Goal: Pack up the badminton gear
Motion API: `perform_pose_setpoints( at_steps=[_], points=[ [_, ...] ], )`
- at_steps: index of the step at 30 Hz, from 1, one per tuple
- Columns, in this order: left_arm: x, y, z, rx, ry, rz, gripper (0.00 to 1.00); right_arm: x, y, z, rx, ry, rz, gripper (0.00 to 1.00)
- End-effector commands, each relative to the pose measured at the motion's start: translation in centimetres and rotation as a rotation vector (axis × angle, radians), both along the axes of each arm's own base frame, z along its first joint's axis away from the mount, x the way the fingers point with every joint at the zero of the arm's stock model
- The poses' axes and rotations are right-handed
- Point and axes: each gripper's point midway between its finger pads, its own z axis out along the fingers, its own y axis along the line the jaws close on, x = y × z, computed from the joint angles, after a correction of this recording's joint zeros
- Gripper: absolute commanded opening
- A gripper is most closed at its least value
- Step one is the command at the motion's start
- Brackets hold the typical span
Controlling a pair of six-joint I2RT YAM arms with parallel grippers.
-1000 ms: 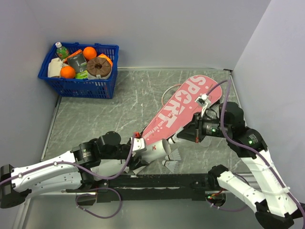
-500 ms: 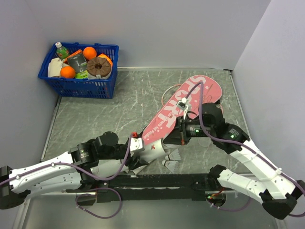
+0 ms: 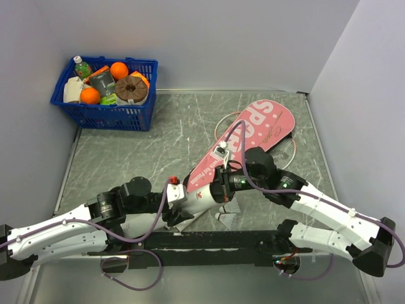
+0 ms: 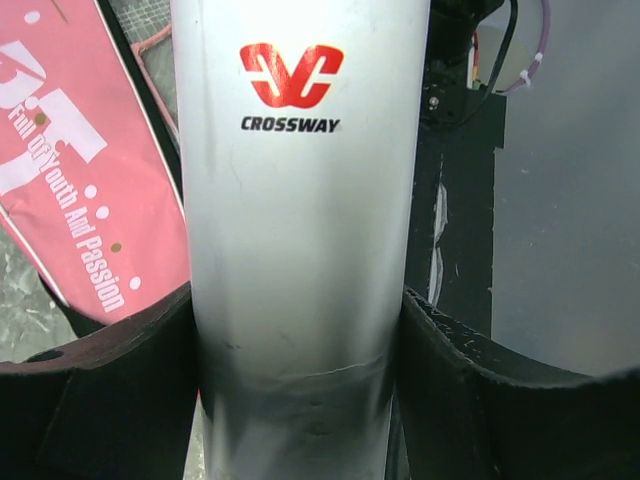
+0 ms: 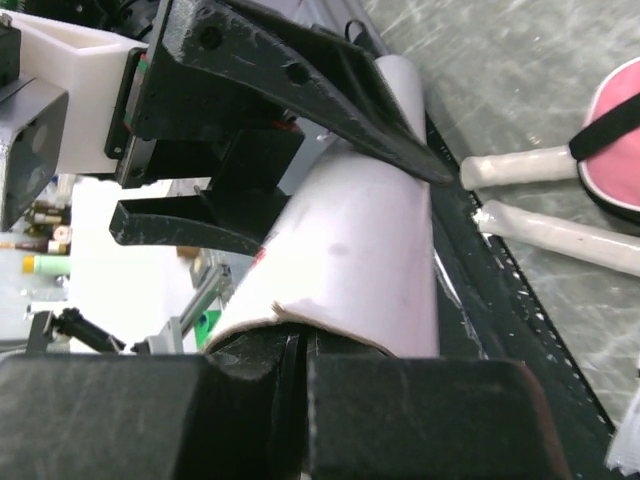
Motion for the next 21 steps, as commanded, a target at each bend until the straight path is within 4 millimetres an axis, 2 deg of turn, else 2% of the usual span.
perform_pose_setpoints(
  at_steps=[1, 2, 4, 5, 8, 13, 15, 16, 17, 19, 21],
  points=[
    [0.5, -0.9, 4.4, -0.148, -0.071, 0.007, 0.01, -0.5, 1.4, 0.9, 0.049, -0.006, 0.032, 0.03],
    [0.4, -0.9, 4.4, -0.149, -0.069, 0.005, 0.01, -0.6, 1.4, 0.9, 0.048, -0.007, 0.034, 0.16],
    [0.4, -0.8, 4.5, -0.15, -0.069, 0.005, 0.01, -0.2, 1.1, 0.9, 0.034, -0.022, 0.008, 0.28],
    [0.4, -0.8, 4.4, -0.15, -0.068, 0.006, 0.01, 0.0, 0.9, 0.9, 0.027, -0.034, -0.007, 0.39],
    [0.4, -0.8, 4.5, -0.155, -0.069, 0.003, 0.01, 0.3, -0.3, 1.2, -0.001, -0.068, -0.055, 0.49],
    [0.3, -0.9, 4.3, -0.145, -0.065, -0.004, 0.01, 1.3, -2.9, 1.9, -0.057, -0.144, -0.165, 0.54],
    [0.3, -0.8, 4.3, -0.145, -0.065, -0.004, 0.01, 2.1, -4.3, 1.5, -0.099, -0.155, -0.232, 0.56],
    [0.2, -0.8, 4.3, -0.145, -0.064, -0.006, 0.01, 2.2, -5.0, 2.1, -0.092, -0.171, -0.259, 0.56],
    [0.2, -0.8, 4.4, -0.15, -0.065, -0.004, 0.01, 2.3, -5.9, 1.5, -0.132, -0.163, -0.285, 0.57],
    [0.2, -0.8, 4.4, -0.149, -0.067, -0.004, 0.01, 3.2, -7.6, 1.9, -0.15, -0.2, -0.373, 0.6],
    [0.2, -0.8, 4.4, -0.151, -0.067, -0.007, 0.01, 3.4, -9.2, 1.1, -0.21, -0.194, -0.421, 0.62]
  ],
)
